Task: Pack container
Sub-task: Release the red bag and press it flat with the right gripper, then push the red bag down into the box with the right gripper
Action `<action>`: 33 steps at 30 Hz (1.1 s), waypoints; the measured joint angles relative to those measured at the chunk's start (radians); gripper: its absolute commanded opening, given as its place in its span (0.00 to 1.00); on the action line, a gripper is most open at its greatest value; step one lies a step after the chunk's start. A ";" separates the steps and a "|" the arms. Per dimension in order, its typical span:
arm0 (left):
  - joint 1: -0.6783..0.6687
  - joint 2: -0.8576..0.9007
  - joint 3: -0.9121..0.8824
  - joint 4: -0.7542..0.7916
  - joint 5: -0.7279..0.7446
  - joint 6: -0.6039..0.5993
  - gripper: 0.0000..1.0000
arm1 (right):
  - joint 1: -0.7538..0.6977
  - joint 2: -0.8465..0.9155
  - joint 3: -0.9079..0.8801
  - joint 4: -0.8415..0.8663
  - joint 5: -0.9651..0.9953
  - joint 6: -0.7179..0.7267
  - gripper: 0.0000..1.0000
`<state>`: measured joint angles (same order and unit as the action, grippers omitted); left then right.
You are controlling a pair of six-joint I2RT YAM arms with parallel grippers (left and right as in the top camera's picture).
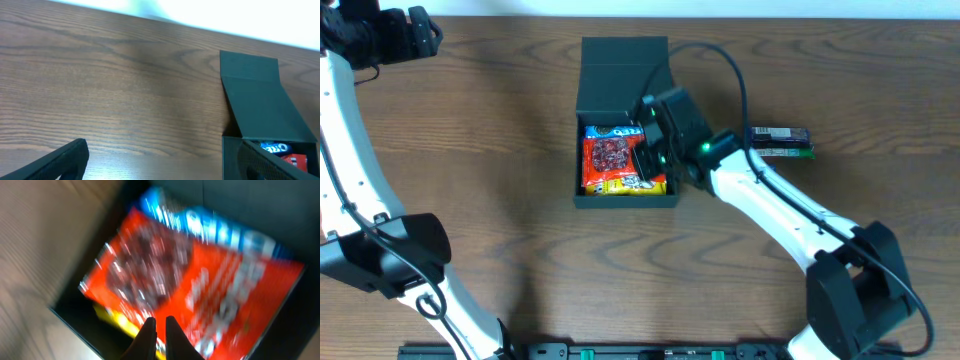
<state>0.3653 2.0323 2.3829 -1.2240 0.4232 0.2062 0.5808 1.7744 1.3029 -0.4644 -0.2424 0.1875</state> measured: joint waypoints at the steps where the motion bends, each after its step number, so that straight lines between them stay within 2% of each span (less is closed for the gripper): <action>1: 0.000 0.000 0.000 0.000 0.000 0.000 0.95 | 0.000 0.000 0.028 0.007 0.005 -0.016 0.03; 9: 0.000 0.000 0.000 0.000 0.000 0.000 0.96 | -0.004 0.011 0.089 0.133 0.080 -0.070 0.01; 16: 0.000 0.000 0.000 0.000 0.000 0.000 0.96 | -0.005 0.151 0.089 0.139 0.064 -0.079 0.01; 21: 0.000 0.000 0.000 0.000 -0.005 0.000 0.96 | -0.005 0.206 0.089 0.093 0.043 -0.083 0.01; 33: 0.000 0.000 0.000 0.000 -0.008 0.000 0.95 | -0.005 0.202 0.105 -0.119 -0.029 -0.153 0.01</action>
<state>0.3653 2.0323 2.3829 -1.2236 0.4149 0.2062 0.5755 1.9762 1.4082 -0.5835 -0.2710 0.0349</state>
